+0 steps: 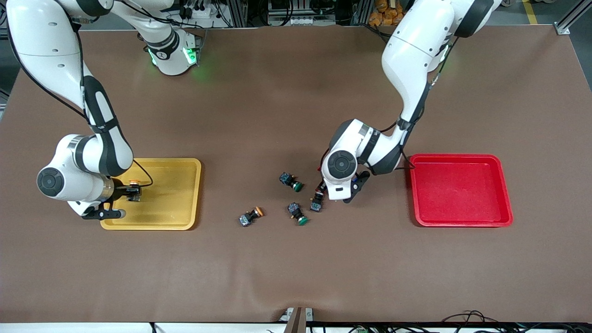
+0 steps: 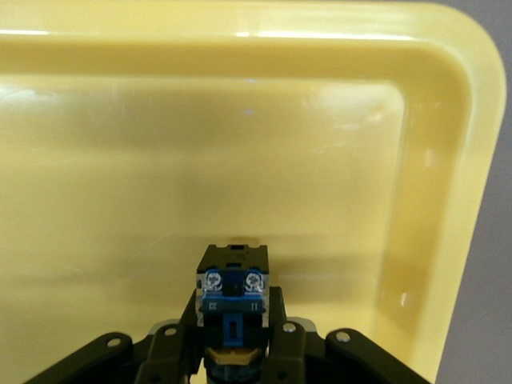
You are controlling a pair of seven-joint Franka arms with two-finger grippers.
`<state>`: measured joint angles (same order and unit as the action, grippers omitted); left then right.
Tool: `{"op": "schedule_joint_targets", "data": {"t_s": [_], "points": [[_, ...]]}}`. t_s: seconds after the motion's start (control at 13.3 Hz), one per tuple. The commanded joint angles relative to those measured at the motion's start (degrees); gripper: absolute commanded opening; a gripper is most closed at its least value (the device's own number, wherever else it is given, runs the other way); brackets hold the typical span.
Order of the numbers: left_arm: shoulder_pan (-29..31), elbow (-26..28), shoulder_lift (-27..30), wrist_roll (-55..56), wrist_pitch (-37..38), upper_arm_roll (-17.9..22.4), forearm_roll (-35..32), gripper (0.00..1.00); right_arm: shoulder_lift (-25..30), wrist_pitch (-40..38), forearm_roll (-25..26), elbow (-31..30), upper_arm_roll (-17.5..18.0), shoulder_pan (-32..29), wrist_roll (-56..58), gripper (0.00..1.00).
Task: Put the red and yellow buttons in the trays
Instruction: 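Place the yellow button in the yellow tray while the left gripper grasps a red button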
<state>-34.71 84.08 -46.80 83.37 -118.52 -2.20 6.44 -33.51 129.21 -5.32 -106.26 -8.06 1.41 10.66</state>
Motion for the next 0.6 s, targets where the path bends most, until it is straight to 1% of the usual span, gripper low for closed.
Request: {"op": "schedule_joint_targets", "data": {"t_s": [0.0,0.07,0.15,0.22,0.38,0.45,0.53], "points": [[-1.0,-0.5,-0.6,1.1,-0.8,0.2,-0.7,1.0,0.9,-0.1,0.8,-0.3,0.1,0.1,-0.2,0.92],[-1.1,-0.4,-0.6,1.1,-0.8,0.2,-1.0,1.0,1.1,-0.5,0.8,-0.1,0.1,0.5,-0.3,1.0],[-1.0,-0.5,-0.6,1.1,-0.8,0.2,-1.1,0.84,1.7,-1.1,0.8,0.0,0.1,0.9,-0.6,1.0],[-1.0,-0.5,-0.6,0.9,-0.9,0.2,-1.1,0.59,3.1,-4.0,0.8,0.8,0.1,1.0,-0.7,1.0],[-1.1,-0.5,-0.3,1.1,-1.0,0.4,-1.3,0.2,5.5,-12.9,0.7,5.4,0.2,1.3,-1.0,1.0],[-1.2,-0.6,0.0,1.1,-0.9,0.4,-1.3,0.07,6.3,-17.8,0.6,8.9,0.2,2.2,-1.1,1.0],[-1.2,-0.7,0.3,1.1,-0.9,0.5,-1.3,0.0,7.1,-23.5,0.5,13.3,0.2,3.0,-1.2,1.0]]}}
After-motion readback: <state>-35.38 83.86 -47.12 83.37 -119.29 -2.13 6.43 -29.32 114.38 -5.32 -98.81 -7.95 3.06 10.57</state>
